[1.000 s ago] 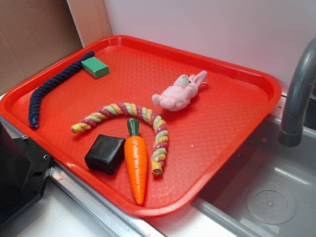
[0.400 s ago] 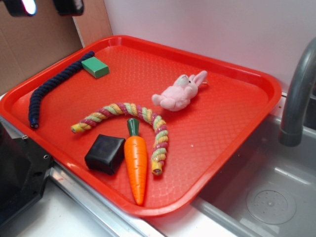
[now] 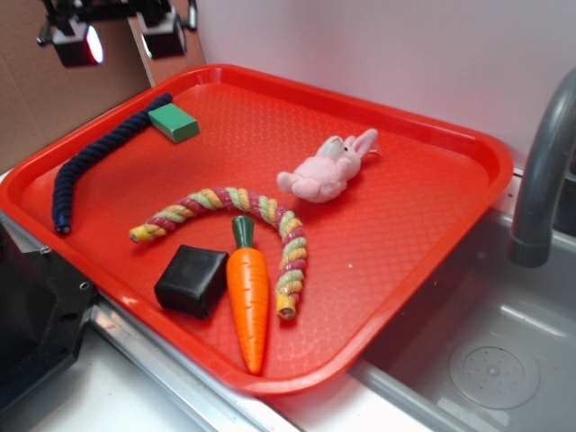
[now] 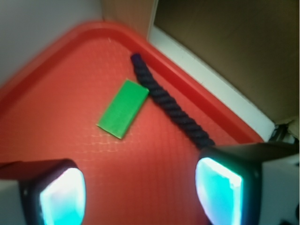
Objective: Grab the green block.
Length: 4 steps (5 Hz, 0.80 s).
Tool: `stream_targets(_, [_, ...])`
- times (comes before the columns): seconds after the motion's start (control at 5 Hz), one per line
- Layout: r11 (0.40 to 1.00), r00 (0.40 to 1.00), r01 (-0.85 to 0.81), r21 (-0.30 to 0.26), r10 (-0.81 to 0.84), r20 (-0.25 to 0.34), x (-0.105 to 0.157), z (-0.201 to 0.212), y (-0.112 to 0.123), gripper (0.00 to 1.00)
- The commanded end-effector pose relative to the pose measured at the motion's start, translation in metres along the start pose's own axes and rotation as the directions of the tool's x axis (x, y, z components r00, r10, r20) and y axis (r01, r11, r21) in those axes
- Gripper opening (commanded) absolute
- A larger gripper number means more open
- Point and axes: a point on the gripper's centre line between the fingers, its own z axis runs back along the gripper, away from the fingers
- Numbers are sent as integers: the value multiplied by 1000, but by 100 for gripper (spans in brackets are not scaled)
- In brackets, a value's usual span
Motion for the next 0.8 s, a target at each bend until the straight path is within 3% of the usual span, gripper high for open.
stream_targets(0.0, [999,999,-30,-18,31,42,9,12,13,100])
stream_targets(0.2, [999,999,-30,-18,31,42,9,12,13,100])
stream_targets(0.4, [982,981,-189,-12,189,35,30,-25,16,100])
stream_targets(0.6, [953,955,-293,-70,295,21,30,-42,13,100])
